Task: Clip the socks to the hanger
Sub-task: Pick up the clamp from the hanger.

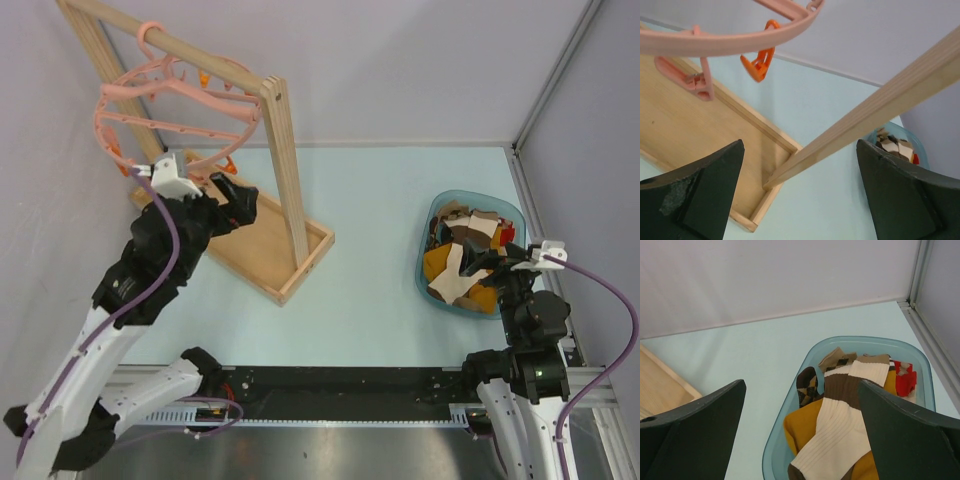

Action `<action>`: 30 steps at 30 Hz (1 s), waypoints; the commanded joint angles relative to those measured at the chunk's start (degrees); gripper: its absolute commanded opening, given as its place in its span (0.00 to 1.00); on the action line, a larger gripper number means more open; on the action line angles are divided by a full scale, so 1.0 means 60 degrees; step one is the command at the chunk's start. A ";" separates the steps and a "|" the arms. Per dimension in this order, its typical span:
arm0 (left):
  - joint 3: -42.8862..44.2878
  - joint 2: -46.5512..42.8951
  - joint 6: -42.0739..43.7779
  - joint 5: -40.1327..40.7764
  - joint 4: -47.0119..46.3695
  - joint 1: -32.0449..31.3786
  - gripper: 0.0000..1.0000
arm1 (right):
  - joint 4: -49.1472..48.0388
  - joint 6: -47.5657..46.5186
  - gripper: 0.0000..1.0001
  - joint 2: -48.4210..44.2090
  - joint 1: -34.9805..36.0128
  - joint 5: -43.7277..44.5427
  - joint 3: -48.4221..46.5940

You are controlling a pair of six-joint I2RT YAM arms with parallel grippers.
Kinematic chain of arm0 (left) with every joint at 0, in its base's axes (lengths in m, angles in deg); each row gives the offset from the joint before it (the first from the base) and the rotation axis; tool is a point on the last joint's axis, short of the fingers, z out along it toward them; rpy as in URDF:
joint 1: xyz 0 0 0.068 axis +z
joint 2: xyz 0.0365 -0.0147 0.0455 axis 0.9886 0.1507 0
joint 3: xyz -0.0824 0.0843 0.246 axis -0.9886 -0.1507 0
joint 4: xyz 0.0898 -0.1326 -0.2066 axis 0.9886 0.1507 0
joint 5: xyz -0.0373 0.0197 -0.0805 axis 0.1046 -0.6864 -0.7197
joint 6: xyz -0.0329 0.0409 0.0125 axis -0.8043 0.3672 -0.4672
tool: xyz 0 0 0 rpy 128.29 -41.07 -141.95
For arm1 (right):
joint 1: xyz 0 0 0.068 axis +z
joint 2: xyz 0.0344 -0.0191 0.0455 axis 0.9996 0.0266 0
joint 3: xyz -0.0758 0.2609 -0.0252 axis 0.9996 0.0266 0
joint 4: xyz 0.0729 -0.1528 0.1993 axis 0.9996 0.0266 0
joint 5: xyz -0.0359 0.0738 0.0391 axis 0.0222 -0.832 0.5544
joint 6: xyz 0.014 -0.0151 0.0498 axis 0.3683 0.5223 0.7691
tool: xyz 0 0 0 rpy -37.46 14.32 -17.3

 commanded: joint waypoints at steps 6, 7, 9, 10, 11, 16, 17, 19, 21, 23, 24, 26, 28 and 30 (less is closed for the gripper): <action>0.1409 0.1482 -0.0393 0.3750 0.0696 -0.0659 1.00 | -0.0299 -0.0083 1.00 -0.0273 0.0083 0.0166 -0.0209; 0.1395 0.1556 -0.0319 0.3824 0.0579 -0.0688 1.00 | -0.0299 -0.0097 1.00 -0.0288 0.0098 0.0152 -0.0195; 0.1321 0.1702 -0.0144 0.3897 0.0185 -0.0688 0.99 | -0.0285 -0.0111 1.00 -0.0288 0.0113 0.0181 -0.0195; 0.1292 0.1732 -0.0085 0.4014 0.0066 -0.0688 0.98 | -0.0284 -0.0083 1.00 -0.0303 0.0127 0.0181 -0.0209; 0.1190 0.1747 -0.0026 0.4073 -0.0124 -0.0688 0.96 | -0.0284 -0.0097 1.00 -0.0303 0.0128 0.0167 -0.0195; 0.0925 0.1878 0.0443 0.4117 -0.1282 -0.0673 0.86 | -0.0284 -0.0097 1.00 -0.0289 0.0230 0.0196 -0.0195; 0.0955 0.1966 0.0472 0.4088 -0.1326 -0.0688 0.84 | -0.0270 -0.0097 1.00 -0.0274 0.0245 0.0167 -0.0195; 0.1028 0.2215 0.0443 0.4088 -0.1356 -0.0673 0.84 | -0.0284 -0.0097 1.00 -0.0274 0.0259 0.0181 -0.0195; 0.1043 0.2332 0.0428 0.4059 -0.1458 -0.0688 0.83 | -0.0270 -0.0097 1.00 -0.0259 0.0274 0.0196 -0.0209; 0.1014 0.2493 0.0428 0.4117 -0.1502 -0.0688 0.83 | -0.0270 -0.0112 1.00 -0.0245 0.0288 0.0167 -0.0210; 0.1014 0.2552 0.0443 0.4219 -0.1546 -0.0673 0.83 | -0.0270 -0.0112 1.00 -0.0244 0.0289 0.0181 -0.0195; 0.0970 0.2625 0.0443 0.4365 -0.1561 -0.0673 0.82 | -0.0270 -0.0097 1.00 -0.0230 0.0303 0.0167 -0.0195; 0.0882 0.2626 0.0385 0.4615 -0.1678 -0.0688 0.82 | -0.0284 -0.0112 1.00 -0.0215 0.0303 0.0152 -0.0195; 0.0721 0.2567 0.0370 0.4877 -0.1940 -0.0688 0.81 | -0.0284 -0.0112 1.00 -0.0201 0.0318 0.0152 -0.0209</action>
